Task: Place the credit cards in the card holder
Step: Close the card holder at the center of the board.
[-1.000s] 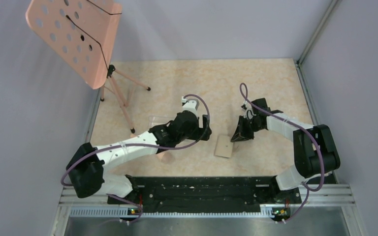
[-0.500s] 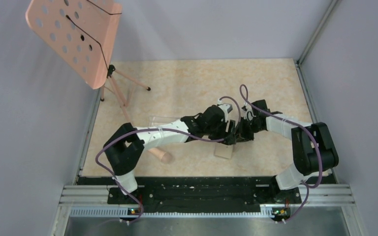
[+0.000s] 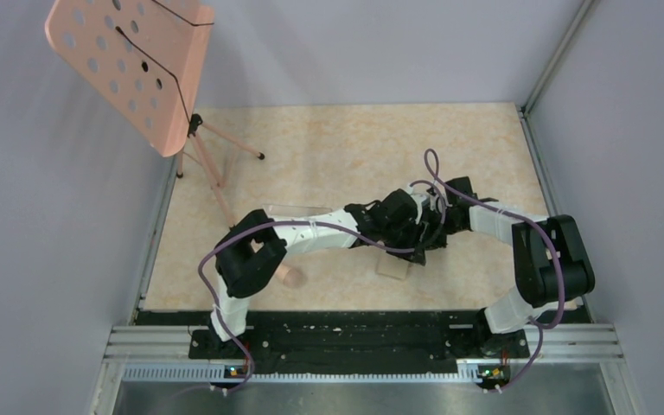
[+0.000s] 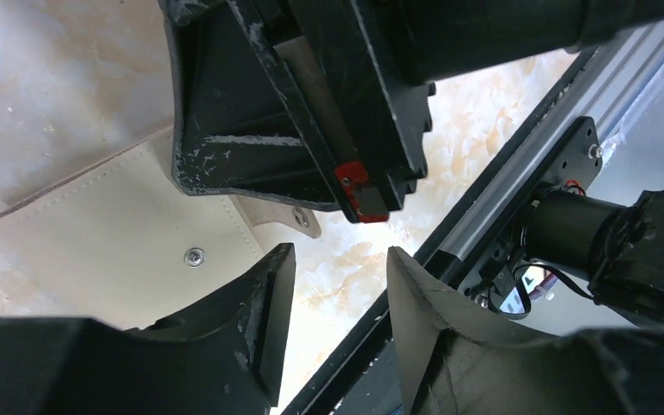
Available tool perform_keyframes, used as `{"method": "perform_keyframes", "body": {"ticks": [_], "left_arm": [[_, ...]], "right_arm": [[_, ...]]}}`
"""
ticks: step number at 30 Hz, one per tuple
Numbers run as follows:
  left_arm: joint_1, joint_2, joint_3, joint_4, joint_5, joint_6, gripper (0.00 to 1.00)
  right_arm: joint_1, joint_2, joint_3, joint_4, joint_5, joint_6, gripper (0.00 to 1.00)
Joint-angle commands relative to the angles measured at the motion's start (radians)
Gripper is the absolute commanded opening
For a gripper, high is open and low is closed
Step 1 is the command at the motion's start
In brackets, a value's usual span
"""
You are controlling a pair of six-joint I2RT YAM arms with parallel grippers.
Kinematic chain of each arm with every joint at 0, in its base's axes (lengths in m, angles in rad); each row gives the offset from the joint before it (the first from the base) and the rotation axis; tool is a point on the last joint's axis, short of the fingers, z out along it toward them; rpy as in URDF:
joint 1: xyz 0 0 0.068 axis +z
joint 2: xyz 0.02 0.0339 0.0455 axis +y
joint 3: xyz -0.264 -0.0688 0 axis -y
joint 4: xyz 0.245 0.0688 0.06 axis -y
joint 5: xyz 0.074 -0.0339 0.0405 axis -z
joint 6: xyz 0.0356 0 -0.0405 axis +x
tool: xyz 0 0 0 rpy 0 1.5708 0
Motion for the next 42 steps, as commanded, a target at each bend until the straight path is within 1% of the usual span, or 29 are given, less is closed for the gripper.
{"method": "perform_keyframes", "body": {"ticks": [1, 4, 7, 10, 13, 15, 22, 30, 42], "left_arm": [[0.000, 0.022, 0.050, -0.012, -0.033, 0.007, 0.47], [-0.001, 0.041, 0.063, -0.011, -0.025, 0.007, 0.42], [-0.001, 0.059, 0.078, -0.027, -0.025, 0.010, 0.34], [-0.001, 0.048, 0.071, -0.039, -0.051, 0.011, 0.22], [-0.001, 0.034, 0.062, -0.049, -0.076, 0.015, 0.07], [0.000, 0.023, 0.059, -0.064, -0.097, 0.018, 0.02], [0.007, -0.037, 0.008, -0.094, -0.183, 0.015, 0.00], [0.023, -0.054, -0.035, -0.110, -0.195, -0.019, 0.00], [0.052, -0.046, -0.082, -0.089, -0.148, -0.071, 0.00]], "right_arm": [[-0.007, 0.021, -0.028, 0.013, 0.023, -0.015, 0.00], [-0.008, 0.022, -0.034, 0.016, 0.016, -0.013, 0.00], [-0.008, 0.020, -0.032, 0.015, 0.012, -0.012, 0.00], [-0.007, 0.019, -0.030, 0.012, 0.009, -0.013, 0.00], [-0.008, 0.020, -0.028, 0.009, 0.009, -0.014, 0.00], [-0.008, 0.019, -0.028, 0.006, 0.009, -0.018, 0.00], [-0.007, 0.016, -0.032, -0.003, 0.010, -0.028, 0.00], [-0.007, 0.005, -0.030, -0.008, 0.006, -0.024, 0.00], [-0.008, -0.016, -0.041, 0.003, -0.028, -0.047, 0.00]]}}
